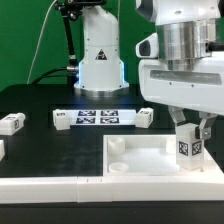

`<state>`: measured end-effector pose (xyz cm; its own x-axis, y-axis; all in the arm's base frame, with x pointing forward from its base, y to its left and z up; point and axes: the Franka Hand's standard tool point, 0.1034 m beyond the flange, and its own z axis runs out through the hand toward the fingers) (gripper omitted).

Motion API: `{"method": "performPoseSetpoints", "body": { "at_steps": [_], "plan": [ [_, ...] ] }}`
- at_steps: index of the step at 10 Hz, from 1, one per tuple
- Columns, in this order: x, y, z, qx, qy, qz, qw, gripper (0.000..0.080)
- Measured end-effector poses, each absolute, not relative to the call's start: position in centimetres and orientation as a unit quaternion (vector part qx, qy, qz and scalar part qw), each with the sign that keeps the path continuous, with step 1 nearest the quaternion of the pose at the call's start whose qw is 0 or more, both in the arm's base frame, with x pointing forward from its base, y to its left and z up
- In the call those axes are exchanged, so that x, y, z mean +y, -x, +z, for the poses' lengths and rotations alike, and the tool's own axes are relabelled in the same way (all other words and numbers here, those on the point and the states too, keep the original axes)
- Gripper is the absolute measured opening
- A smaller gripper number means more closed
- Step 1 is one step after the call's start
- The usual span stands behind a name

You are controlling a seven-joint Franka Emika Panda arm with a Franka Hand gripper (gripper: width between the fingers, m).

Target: Assemble one leg

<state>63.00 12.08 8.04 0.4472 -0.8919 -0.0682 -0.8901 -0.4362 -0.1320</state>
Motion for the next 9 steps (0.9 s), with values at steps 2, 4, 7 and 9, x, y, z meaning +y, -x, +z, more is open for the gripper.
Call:
{"method": "performPoseSetpoints", "body": {
  "at_steps": [2,4,7,9],
  "plan": [
    [12.24,-62.97,8.0,0.533,0.843,-0.004,0.076,0.0361],
    [12.28,-62.87,8.14,0.488,0.87,0.005,0.069,0.0561],
    [11.77,-63.09,8.08,0.322,0.944,-0.01,0.068,0.0644],
    [11.91,-63.18,8.22,0.201,0.978,-0.014,0.059,0.0649]
  ]
}}
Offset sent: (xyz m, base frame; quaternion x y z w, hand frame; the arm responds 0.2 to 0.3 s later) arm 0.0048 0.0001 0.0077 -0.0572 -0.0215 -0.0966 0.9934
